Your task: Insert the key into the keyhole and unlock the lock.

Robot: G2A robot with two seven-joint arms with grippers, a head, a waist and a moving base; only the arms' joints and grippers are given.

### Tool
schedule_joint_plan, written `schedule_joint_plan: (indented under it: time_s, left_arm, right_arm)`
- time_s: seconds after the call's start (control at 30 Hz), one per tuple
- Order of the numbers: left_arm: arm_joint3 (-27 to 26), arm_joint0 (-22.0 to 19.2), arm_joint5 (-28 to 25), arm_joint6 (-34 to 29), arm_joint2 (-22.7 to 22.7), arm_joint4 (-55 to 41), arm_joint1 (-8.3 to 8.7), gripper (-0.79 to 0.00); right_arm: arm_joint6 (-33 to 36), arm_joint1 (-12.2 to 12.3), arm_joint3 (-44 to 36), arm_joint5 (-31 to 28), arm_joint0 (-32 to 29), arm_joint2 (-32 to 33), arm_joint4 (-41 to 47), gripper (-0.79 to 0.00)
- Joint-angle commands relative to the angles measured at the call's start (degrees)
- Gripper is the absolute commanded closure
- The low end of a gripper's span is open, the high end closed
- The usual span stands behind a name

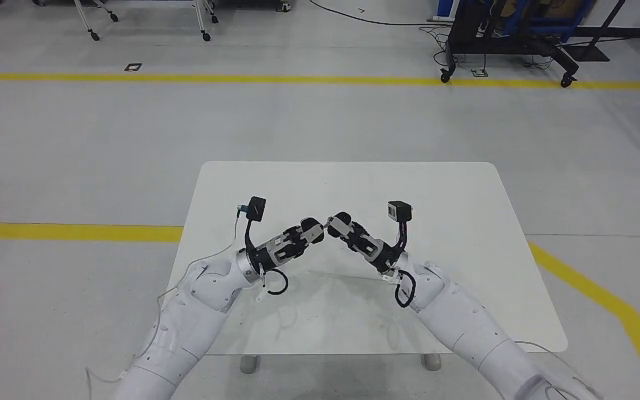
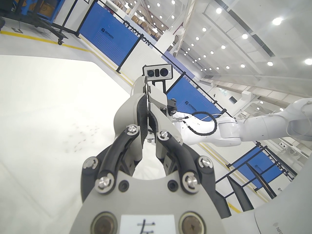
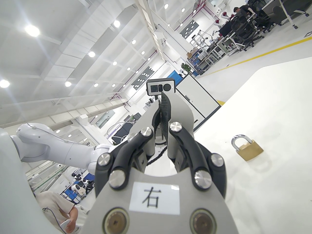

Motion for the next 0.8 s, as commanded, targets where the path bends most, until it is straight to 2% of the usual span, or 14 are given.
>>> schedule_joint_plan:
  time_s: [0.0, 0.03, 0.07, 0.37, 0.67, 0.77]
  left_arm:
    - [-0.2, 0.1, -0.2, -0.4, -0.4, -0.5, 0.16, 0.0]
    - [-0.3, 0.1, -0.2, -0.6, -0.5, -0.7, 0.23, 0.0]
    - [-0.4, 0.2, -0.3, -0.8, -0.6, -0.9, 0.3, 0.0]
    - [-2.4, 1.6, -2.4, -3.1, -6.0, -5.0, 2.07, 0.0]
    - [-7.6, 3.0, 3.9, -11.3, -7.9, -1.2, 3.68, 0.0]
    - [-8.5, 2.9, 4.4, -14.6, -8.0, -0.5, 4.13, 0.0]
  right_arm:
    - [0.8, -0.1, 0.0, 0.0, 0.0, 0.3, -0.3, -0.009]
    - [1.0, -0.1, 0.0, 0.0, -0.1, 0.4, -0.3, -0.36]
    - [1.3, -0.2, 0.0, 0.0, -0.1, 0.5, -0.3, -0.785]
    - [1.9, -0.2, 0.0, 0.0, -0.1, 0.5, -0.4, -0.785]
    - [1.9, -0.2, 0.0, 0.0, -0.1, 0.5, -0.4, -0.785]
    - [5.2, 0.3, -0.8, 2.3, -0.2, 1.3, -4.3, -0.785]
